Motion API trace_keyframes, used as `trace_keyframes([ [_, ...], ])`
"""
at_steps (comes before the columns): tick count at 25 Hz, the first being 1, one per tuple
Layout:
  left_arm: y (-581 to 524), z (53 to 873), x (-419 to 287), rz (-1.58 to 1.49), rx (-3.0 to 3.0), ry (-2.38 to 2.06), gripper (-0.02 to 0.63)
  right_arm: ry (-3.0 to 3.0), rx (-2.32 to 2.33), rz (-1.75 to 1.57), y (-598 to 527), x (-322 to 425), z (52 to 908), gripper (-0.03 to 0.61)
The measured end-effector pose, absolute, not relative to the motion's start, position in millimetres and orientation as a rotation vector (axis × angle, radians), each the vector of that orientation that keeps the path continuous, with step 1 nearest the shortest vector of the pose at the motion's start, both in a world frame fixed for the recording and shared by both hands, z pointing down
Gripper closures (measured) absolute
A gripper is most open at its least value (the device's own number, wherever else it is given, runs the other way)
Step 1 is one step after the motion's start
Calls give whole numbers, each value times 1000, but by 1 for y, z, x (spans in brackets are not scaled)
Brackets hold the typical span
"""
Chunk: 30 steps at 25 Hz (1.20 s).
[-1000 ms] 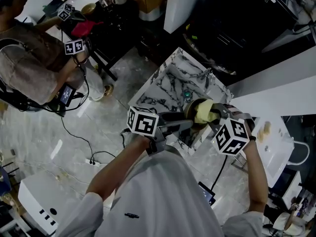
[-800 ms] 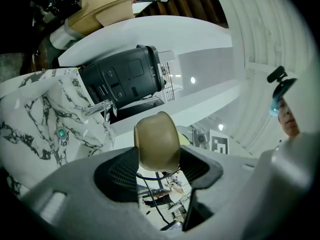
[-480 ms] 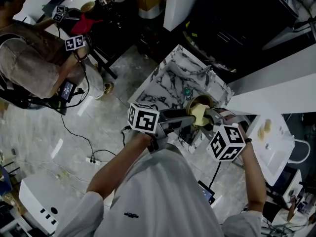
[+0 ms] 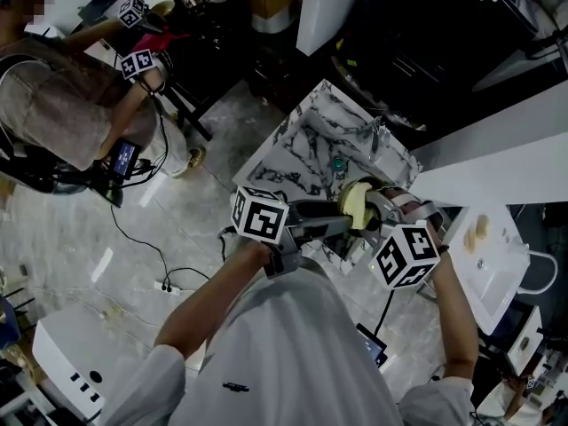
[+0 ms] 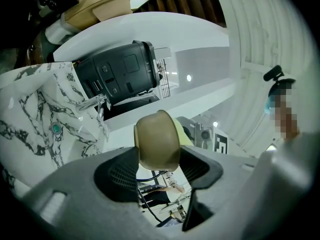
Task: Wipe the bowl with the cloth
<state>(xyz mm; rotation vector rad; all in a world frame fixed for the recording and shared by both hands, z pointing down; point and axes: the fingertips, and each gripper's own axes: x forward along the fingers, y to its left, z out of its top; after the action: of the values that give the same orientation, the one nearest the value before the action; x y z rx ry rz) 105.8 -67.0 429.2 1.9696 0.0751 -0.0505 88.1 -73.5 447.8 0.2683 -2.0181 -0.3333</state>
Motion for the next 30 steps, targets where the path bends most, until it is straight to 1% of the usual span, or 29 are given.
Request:
trace_keyframes([
  [6,-68,427,103,-39,2004,62,354,-1991,369,-352,-87,90,446,551],
  [11,-68,422,102,-73,2011,50,354,-1880,430,-359,-97,112,448,551],
  [20,-76,420,101,-65,2011,25,354,-1742,282,-349,-77,126,463,551],
  [25,-77,421,105,-54,2012,32,354,-1908,224,-241,-63,110,460,551],
  [30,-77,420,105,-58,2005,33,354,-2079,320,-152,-67,98,450,551],
])
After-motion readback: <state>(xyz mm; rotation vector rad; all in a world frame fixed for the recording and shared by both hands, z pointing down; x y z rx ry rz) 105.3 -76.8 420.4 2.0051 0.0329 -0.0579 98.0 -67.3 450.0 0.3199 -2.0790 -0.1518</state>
